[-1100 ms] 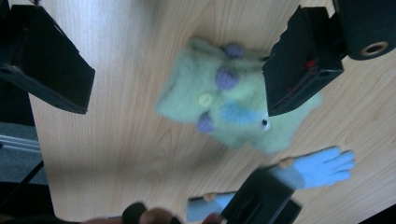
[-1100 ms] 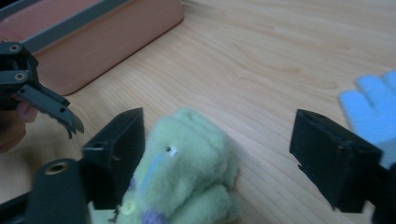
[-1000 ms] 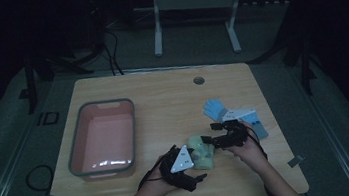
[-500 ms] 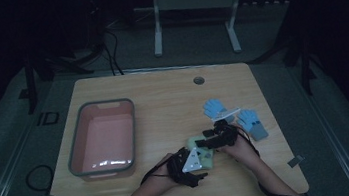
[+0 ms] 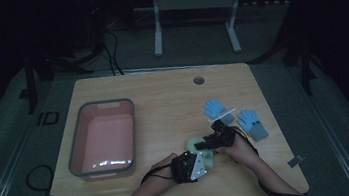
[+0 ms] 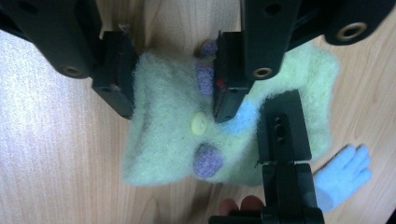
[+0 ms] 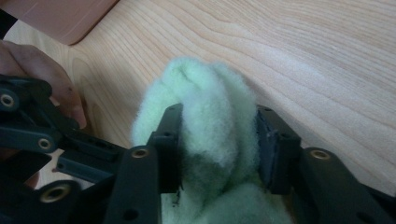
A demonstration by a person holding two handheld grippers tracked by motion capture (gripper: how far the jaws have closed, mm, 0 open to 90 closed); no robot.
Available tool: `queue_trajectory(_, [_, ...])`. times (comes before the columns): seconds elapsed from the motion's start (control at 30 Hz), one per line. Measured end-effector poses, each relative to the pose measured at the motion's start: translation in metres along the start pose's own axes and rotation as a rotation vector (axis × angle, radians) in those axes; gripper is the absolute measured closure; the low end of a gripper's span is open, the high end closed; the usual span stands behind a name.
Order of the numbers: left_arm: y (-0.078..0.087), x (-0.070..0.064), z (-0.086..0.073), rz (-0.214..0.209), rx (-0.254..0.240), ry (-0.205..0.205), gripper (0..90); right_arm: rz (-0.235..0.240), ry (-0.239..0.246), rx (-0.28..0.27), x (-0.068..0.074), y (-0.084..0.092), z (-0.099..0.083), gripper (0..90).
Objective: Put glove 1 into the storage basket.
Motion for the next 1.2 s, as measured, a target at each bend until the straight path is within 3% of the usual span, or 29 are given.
queue_trajectory(0.07, [0.001,0.001,0.001,-0.002,0.003,0.006,61.3,-0.003,-0.001,-0.005,0.001,0.0,0.0,61.2])
queue_trajectory(0.1, [0.002,0.002,0.002,-0.009,-0.001,0.02,68.5,-0.005,-0.009,-0.017,0.002,0.001,-0.001,64.1])
queue_trajectory(0.17, [0.004,0.008,0.002,-0.043,-0.012,0.074,70.2,-0.008,-0.011,-0.025,0.003,0.002,-0.001,65.5])
queue_trajectory(0.33, [0.009,0.013,0.004,-0.074,-0.009,0.117,73.3,-0.014,-0.021,-0.05,0.007,0.007,0.002,69.3])
queue_trajectory(0.47, [0.016,0.018,0.007,-0.077,-0.013,0.122,73.6,-0.011,-0.004,-0.053,0.011,0.011,0.008,70.5])
queue_trajectory(0.7, [0.04,0.031,0.016,-0.04,-0.032,0.124,73.8,0.015,-0.006,-0.095,0.017,0.023,0.023,71.4])
queue_trajectory(0.83, [0.054,0.04,0.019,-0.012,-0.017,0.102,74.1,0.006,0.026,-0.111,0.026,0.028,0.039,71.6])
queue_trajectory(1.2, [0.081,0.055,0.015,0.021,0.007,0.098,74.2,0.028,0.052,-0.11,0.042,0.026,0.07,71.6])
Point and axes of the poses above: each handheld gripper's, and its own axes: y roughly backward along the jaws, z roughly out of its top, x roughly to its left, the point moved 5 cm from there along -y, roughly forward along the jaws, and after that the axes turned 2 degrees about -z, right-handed, at the moved point
